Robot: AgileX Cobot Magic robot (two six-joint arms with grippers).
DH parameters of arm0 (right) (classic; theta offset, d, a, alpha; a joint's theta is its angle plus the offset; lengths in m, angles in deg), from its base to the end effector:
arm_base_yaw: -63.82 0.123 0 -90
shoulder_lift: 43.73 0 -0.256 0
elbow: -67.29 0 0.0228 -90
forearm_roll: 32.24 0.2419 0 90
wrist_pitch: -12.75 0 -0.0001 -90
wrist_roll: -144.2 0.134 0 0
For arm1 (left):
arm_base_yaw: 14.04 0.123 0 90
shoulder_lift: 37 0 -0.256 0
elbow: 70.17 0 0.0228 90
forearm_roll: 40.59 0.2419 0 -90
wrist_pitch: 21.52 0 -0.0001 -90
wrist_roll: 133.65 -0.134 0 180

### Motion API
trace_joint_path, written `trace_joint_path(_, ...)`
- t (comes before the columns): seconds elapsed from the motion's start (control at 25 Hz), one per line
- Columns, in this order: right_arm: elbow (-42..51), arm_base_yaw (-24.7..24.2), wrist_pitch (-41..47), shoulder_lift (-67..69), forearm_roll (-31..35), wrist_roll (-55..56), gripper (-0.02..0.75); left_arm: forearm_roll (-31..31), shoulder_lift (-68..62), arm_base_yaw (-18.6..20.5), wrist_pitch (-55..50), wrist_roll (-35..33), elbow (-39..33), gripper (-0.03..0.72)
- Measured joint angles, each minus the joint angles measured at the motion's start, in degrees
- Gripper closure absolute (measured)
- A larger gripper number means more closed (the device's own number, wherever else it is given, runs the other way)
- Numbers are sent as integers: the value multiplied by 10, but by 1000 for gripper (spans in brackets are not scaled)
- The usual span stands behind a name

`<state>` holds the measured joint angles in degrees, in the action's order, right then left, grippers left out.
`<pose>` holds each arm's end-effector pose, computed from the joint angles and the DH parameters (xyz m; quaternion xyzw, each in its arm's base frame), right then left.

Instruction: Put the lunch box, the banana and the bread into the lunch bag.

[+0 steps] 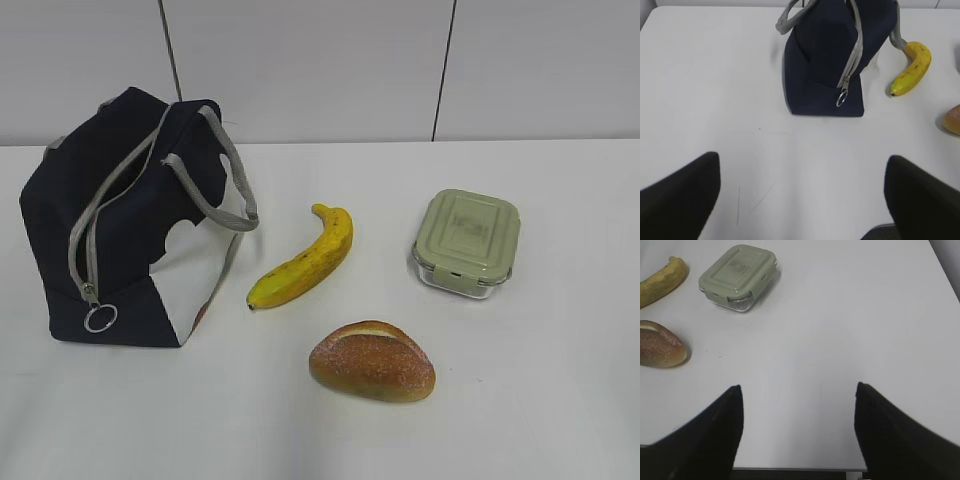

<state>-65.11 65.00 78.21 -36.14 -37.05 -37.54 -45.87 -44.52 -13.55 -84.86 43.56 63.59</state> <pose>0.0470 -0.0093 0.2456 -0.0184 0.8679 -0.0442 0.4944 0.0469 -0.0106 0.2572 0.0209 0.8519 -0.0310 0.5223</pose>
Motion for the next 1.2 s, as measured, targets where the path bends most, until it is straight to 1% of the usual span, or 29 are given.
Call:
trace_joint_path(0.32,0,0,0,0,0,0,225,0,0,0,0,0,0,46)
trace_joint_path(0.52,0,0,0,0,0,0,225,0,0,0,0,0,0,93)
trace_joint_path(0.72,0,0,0,0,0,0,225,0,-8,0,-2,0,5,106)
trace_joint_path(0.84,0,0,0,0,0,0,225,0,-44,0,-3,0,25,108)
trace_joint_path(1.0,0,0,0,0,0,0,226,-9,-133,0,8,0,64,111)
trace_joint_path(1.2,0,0,0,0,0,0,226,-47,-277,0,51,-4,128,118)
